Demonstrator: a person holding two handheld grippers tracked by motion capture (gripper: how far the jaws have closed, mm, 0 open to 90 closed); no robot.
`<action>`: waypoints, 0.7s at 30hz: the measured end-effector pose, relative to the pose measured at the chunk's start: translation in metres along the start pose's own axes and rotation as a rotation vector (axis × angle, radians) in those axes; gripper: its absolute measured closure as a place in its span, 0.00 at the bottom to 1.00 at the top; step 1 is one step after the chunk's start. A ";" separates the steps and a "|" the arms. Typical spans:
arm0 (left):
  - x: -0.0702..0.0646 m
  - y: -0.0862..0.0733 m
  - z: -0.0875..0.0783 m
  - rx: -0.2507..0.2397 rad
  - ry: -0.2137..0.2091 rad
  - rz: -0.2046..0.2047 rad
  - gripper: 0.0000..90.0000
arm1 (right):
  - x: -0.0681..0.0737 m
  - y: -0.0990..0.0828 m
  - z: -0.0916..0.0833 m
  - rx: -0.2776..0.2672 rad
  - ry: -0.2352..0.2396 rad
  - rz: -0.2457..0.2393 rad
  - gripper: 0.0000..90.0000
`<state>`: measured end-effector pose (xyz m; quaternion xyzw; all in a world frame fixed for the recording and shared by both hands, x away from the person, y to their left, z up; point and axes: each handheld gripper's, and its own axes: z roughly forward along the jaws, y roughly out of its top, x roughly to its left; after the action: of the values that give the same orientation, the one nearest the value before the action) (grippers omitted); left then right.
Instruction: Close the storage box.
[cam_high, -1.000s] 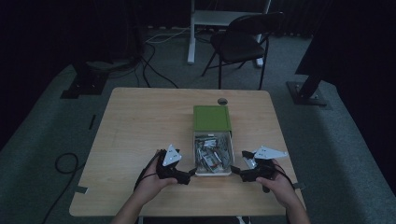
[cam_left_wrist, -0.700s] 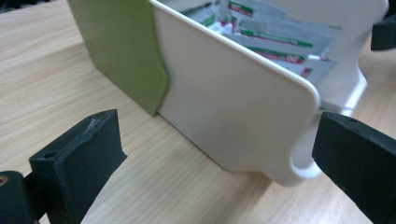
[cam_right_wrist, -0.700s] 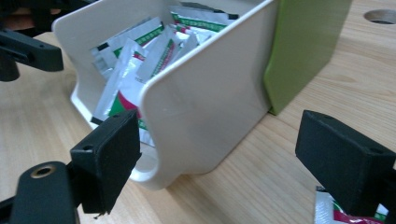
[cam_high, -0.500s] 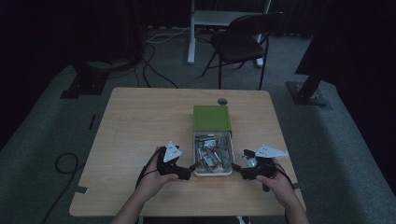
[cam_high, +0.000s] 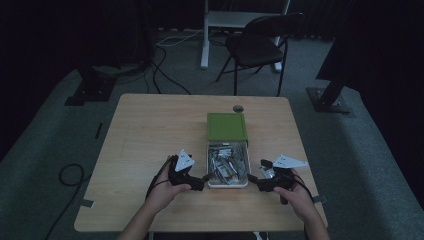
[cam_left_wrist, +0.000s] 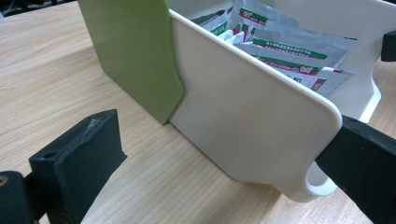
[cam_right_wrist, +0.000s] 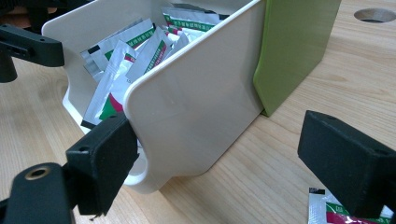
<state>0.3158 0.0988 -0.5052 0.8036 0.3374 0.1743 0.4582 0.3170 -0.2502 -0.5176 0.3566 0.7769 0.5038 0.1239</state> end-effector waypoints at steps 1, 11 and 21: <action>0.001 0.000 0.000 0.002 -0.002 0.002 0.02 | 0.000 0.000 0.000 0.000 -0.001 0.003 0.13; 0.004 0.004 0.004 0.011 0.003 -0.002 0.02 | -0.003 0.002 0.003 0.001 -0.007 0.016 0.13; 0.009 0.008 0.007 0.022 0.002 -0.011 0.02 | -0.006 0.005 0.005 -0.001 -0.028 0.014 0.13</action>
<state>0.3296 0.0979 -0.5029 0.8066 0.3442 0.1691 0.4499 0.3268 -0.2495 -0.5167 0.3690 0.7723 0.5001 0.1314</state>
